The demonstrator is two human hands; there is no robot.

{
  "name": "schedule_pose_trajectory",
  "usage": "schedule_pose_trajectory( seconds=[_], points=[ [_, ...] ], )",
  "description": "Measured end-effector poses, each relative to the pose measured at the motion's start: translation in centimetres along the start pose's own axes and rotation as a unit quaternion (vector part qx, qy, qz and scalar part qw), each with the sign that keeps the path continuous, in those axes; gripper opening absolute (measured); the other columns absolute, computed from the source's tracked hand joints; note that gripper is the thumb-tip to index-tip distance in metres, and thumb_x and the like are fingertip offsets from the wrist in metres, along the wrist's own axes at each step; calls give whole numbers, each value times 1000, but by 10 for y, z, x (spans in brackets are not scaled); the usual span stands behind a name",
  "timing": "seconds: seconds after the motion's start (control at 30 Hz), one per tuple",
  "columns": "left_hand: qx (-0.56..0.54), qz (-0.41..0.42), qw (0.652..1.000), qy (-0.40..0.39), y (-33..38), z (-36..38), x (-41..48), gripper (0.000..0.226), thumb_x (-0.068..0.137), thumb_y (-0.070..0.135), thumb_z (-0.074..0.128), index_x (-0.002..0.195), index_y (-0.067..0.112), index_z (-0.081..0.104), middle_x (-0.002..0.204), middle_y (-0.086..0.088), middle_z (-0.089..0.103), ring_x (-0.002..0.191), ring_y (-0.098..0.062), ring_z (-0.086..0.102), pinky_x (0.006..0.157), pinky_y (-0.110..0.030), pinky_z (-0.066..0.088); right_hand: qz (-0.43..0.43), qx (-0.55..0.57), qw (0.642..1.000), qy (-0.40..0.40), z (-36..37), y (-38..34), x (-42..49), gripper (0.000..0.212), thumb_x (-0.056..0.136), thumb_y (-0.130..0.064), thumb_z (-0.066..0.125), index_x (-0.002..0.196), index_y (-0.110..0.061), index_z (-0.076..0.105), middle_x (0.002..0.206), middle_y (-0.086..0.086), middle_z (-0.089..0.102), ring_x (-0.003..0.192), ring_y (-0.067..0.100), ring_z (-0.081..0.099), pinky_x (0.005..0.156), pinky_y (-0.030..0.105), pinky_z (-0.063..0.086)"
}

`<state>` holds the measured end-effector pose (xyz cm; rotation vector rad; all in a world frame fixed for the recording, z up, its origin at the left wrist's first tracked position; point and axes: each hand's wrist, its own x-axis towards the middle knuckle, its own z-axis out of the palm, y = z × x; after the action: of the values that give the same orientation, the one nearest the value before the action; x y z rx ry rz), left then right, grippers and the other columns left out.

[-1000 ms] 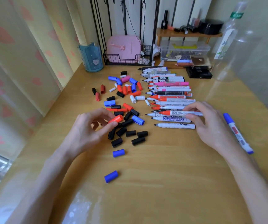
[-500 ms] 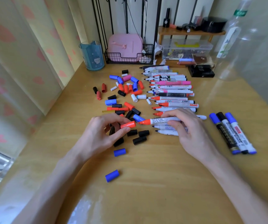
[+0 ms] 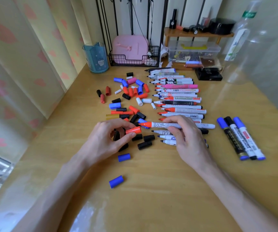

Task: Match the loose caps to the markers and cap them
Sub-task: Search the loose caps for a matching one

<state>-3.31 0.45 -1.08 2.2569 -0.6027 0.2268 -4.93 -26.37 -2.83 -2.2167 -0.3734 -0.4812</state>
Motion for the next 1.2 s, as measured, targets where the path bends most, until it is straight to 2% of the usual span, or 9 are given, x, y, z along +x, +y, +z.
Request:
schedule_pose_trajectory(
  seconds=[0.17, 0.33, 0.53, 0.7, 0.93, 1.0, 1.07, 1.13, 1.2],
  points=[
    [1, 5, 1000, 0, -2, -2, 0, 16, 96, 39, 73, 108, 28, 76, 88, 10, 74, 81, -15, 69, 72, -23, 50, -2, 10, 1000, 15, -4, -2, 1, 27, 101, 4, 56, 115, -16, 67, 113, -15, 66, 115, 8, 57, 94, 20, 43],
    [1, 10, 1000, 5, -1, -1, 1, 21, 94, 42, 69, 107, 27, 76, 86, 8, 74, 80, -16, 68, 68, -16, 44, -22, -23, 999, 41, -9, -1, 4, 30, 97, 10, 58, 113, -13, 68, 109, -9, 66, 111, 14, 57, 95, 18, 41],
    [3, 9, 1000, 9, -2, -1, 2, 18, 94, 39, 70, 105, 27, 76, 86, 13, 73, 79, -15, 68, 67, -16, 44, -36, -49, 998, 31, -14, -3, 5, 36, 92, 17, 59, 110, -13, 69, 106, -12, 64, 107, 10, 54, 92, 10, 36],
    [-3, 1, 1000, 4, -1, 2, 2, 13, 96, 36, 73, 105, 28, 76, 84, 13, 71, 76, -16, 66, 65, -18, 44, -64, -78, 995, 10, -11, -6, 3, 36, 92, 18, 60, 110, -11, 70, 104, -8, 67, 101, 12, 52, 91, 10, 36],
    [-1, 10, 1000, -23, 8, 13, 1, 11, 103, 34, 64, 108, 28, 71, 78, 23, 66, 67, -10, 60, 65, -27, 50, -94, -67, 993, -23, -5, -14, -4, 21, 102, -12, 55, 115, -14, 71, 102, -9, 64, 99, 17, 55, 89, 27, 43],
    [8, 20, 1000, 7, 10, 12, 2, 13, 103, 32, 63, 110, 25, 72, 79, 21, 66, 69, -7, 60, 66, -24, 49, -96, -62, 993, -6, -5, -16, -3, 23, 99, -9, 58, 117, -12, 73, 100, -6, 66, 97, 18, 57, 87, 27, 45],
    [15, 29, 999, 28, 14, 11, 3, 17, 101, 32, 63, 110, 21, 73, 78, 25, 63, 69, 0, 57, 65, -15, 43, -107, -68, 992, 15, -4, -17, -3, 30, 94, 4, 63, 118, -9, 75, 98, -4, 66, 94, 18, 58, 86, 24, 47],
    [22, 36, 999, 35, 18, 11, 4, 19, 99, 29, 64, 110, 17, 74, 79, 30, 60, 70, 6, 55, 66, -9, 39, -113, -75, 990, 25, -3, -16, -4, 41, 89, 18, 64, 119, -8, 75, 95, -3, 66, 91, 20, 59, 81, 33, 51],
    [25, 44, 998, 43, 22, 10, 4, 19, 98, 26, 66, 109, 14, 75, 80, 31, 58, 71, 8, 54, 67, -6, 37, -119, -69, 990, 36, -2, -16, -5, 46, 87, 20, 58, 119, -8, 76, 94, -3, 66, 89, 22, 61, 76, 41, 53]
  ],
)
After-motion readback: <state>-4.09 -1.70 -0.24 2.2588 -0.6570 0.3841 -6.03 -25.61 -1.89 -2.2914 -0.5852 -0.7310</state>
